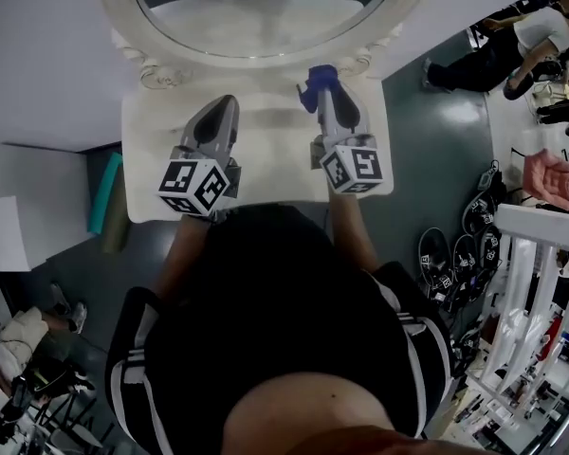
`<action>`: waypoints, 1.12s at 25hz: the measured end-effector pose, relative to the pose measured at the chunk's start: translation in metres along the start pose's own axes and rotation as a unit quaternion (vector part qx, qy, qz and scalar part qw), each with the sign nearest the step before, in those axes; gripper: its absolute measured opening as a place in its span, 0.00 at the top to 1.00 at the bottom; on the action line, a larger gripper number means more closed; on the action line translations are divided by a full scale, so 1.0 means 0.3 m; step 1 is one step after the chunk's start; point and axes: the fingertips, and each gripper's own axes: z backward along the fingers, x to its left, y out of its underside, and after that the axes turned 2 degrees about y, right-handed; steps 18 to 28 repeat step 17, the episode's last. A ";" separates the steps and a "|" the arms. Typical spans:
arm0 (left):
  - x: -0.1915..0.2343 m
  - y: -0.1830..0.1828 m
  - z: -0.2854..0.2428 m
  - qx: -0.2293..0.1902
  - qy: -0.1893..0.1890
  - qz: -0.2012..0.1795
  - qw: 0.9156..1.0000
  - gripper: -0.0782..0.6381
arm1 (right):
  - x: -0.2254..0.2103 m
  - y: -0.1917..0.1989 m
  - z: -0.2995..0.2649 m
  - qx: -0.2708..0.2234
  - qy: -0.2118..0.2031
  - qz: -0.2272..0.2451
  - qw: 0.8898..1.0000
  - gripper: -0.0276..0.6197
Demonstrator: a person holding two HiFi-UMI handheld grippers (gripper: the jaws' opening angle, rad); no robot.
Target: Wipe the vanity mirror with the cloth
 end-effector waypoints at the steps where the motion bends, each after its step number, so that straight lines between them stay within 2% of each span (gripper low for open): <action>1: 0.002 0.000 -0.004 0.000 -0.001 -0.001 1.000 0.88 | -0.002 -0.001 -0.001 -0.001 0.000 0.002 1.000 0.88; 28: 0.013 -0.002 0.000 0.001 -0.005 -0.003 1.000 0.88 | 0.016 0.003 0.004 0.002 -0.002 0.006 1.000 0.88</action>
